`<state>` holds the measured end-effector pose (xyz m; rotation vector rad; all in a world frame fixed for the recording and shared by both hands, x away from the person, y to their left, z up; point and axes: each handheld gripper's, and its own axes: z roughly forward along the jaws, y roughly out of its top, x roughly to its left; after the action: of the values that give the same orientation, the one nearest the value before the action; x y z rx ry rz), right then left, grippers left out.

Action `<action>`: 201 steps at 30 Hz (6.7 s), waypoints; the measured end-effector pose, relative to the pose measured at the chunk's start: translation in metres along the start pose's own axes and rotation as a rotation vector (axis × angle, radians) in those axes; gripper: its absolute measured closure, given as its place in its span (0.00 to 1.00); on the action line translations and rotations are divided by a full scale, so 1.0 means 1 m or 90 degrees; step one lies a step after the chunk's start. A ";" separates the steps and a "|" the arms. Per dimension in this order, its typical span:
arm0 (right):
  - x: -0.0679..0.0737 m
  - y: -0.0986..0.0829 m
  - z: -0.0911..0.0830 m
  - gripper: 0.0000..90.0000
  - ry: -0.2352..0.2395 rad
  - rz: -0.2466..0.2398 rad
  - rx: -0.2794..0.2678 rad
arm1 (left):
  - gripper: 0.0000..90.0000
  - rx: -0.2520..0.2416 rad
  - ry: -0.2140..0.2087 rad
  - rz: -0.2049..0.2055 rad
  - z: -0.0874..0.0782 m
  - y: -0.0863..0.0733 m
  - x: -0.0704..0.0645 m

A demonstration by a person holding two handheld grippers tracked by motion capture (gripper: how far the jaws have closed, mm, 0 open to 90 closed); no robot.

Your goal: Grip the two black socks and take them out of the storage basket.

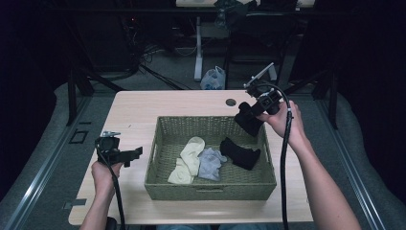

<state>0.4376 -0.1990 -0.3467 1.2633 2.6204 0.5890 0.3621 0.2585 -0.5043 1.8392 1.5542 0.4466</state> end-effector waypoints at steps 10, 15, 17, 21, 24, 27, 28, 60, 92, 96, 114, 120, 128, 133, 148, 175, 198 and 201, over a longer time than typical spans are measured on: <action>-0.015 -0.017 -0.019 0.90 -0.020 0.022 -0.019 | 0.01 0.000 0.000 0.002 0.000 0.000 0.000; -0.023 -0.026 -0.026 0.90 -0.029 0.036 -0.025 | 0.01 -0.008 -0.005 0.014 -0.001 0.001 -0.002; -0.031 -0.035 -0.030 0.90 -0.035 0.050 -0.028 | 0.01 -0.006 -0.004 0.011 -0.001 0.000 -0.002; -0.038 -0.044 -0.032 0.90 -0.049 0.063 -0.026 | 0.01 0.002 -0.005 0.012 -0.002 0.001 -0.001; -0.048 -0.058 -0.033 0.90 -0.057 0.083 -0.031 | 0.01 -0.004 -0.002 0.011 -0.001 0.000 -0.001; -0.055 -0.069 -0.030 0.90 -0.062 0.108 -0.036 | 0.01 -0.003 -0.001 0.011 -0.001 0.000 -0.002; -0.055 -0.069 -0.030 0.90 -0.062 0.108 -0.036 | 0.01 -0.003 -0.001 0.011 -0.001 0.000 -0.002; -0.094 -0.151 0.068 0.89 -0.090 0.203 0.079 | 0.01 0.003 0.012 0.007 0.000 0.000 -0.001; -0.080 -0.144 0.042 0.15 -0.050 0.182 -0.013 | 0.01 -0.006 0.006 0.004 0.000 0.000 -0.001; -0.075 -0.141 0.037 0.08 -0.049 0.173 -0.019 | 0.01 -0.007 0.005 0.006 0.000 0.000 -0.001; -0.030 -0.109 -0.010 0.00 -0.055 0.084 -0.071 | 0.01 -0.008 0.003 0.001 -0.002 0.000 0.000; -0.007 -0.083 -0.010 0.00 -0.042 0.035 -0.067 | 0.01 -0.010 0.005 0.004 -0.001 0.001 -0.001; 0.016 -0.047 0.017 0.00 -0.012 -0.012 -0.037 | 0.01 -0.008 0.005 0.005 0.000 0.001 -0.002; 0.022 -0.036 0.044 0.00 -0.002 -0.022 -0.002 | 0.01 -0.010 0.002 0.002 -0.001 0.000 -0.001; 0.025 -0.036 0.099 0.03 -0.008 -0.016 0.071 | 0.01 -0.009 0.001 0.003 -0.001 0.001 -0.001; 0.042 -0.031 0.174 0.40 -0.012 -0.039 0.204 | 0.01 -0.011 -0.004 0.001 -0.001 0.002 0.001; 0.026 -0.026 0.109 0.99 -0.020 -0.005 0.103 | 0.01 -0.012 -0.003 -0.001 -0.001 0.002 0.002; 0.023 -0.025 0.094 0.99 -0.012 0.003 0.081 | 0.01 -0.012 -0.004 0.000 -0.001 0.002 0.001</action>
<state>0.4350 -0.1694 -0.4418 1.3041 2.6769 0.4143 0.3631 0.2594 -0.5021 1.8244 1.5416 0.4527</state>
